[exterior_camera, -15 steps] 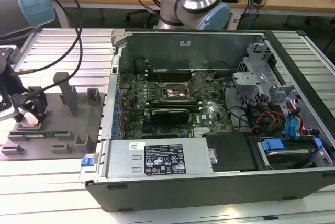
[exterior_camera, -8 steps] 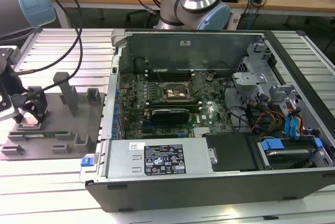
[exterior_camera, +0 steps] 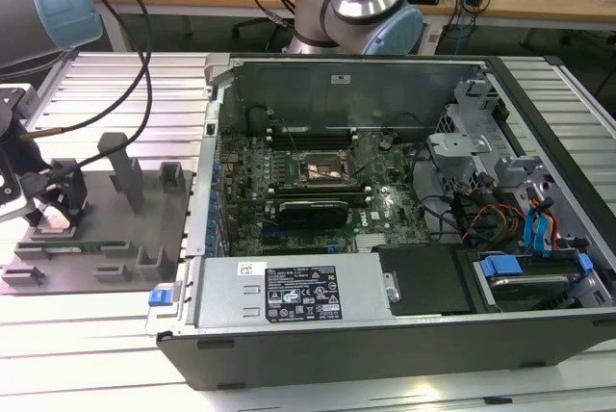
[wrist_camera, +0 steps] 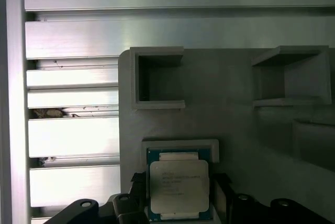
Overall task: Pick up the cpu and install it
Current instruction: 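Pick up the cpu and move it towards the insertion slot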
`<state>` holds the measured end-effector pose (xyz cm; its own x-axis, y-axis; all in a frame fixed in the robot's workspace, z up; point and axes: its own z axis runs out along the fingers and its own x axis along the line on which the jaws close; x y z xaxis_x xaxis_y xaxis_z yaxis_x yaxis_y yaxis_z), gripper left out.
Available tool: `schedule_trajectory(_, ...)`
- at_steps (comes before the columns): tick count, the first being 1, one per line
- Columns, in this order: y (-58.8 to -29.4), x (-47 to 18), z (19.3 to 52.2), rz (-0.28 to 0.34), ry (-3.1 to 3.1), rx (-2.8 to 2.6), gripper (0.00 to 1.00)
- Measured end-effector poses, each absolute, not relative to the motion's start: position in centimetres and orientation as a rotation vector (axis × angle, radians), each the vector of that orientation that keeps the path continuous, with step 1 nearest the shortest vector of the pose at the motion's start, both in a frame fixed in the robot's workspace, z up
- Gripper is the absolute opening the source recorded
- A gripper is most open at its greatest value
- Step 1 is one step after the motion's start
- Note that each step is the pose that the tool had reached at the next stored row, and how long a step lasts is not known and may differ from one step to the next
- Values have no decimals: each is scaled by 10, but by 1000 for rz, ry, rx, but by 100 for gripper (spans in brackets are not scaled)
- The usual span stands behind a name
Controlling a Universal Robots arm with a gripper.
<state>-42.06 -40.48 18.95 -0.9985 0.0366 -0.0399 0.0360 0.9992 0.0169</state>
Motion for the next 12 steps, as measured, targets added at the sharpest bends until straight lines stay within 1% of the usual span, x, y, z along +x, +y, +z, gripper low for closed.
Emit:
schedule_trajectory(4, -405, -421, 190, 25, 3101, 56, 60)
schedule_trajectory(5, -405, -421, 190, 25, 3101, 56, 55)
schedule_trajectory(12, -405, -421, 192, 25, 3101, 56, 55)
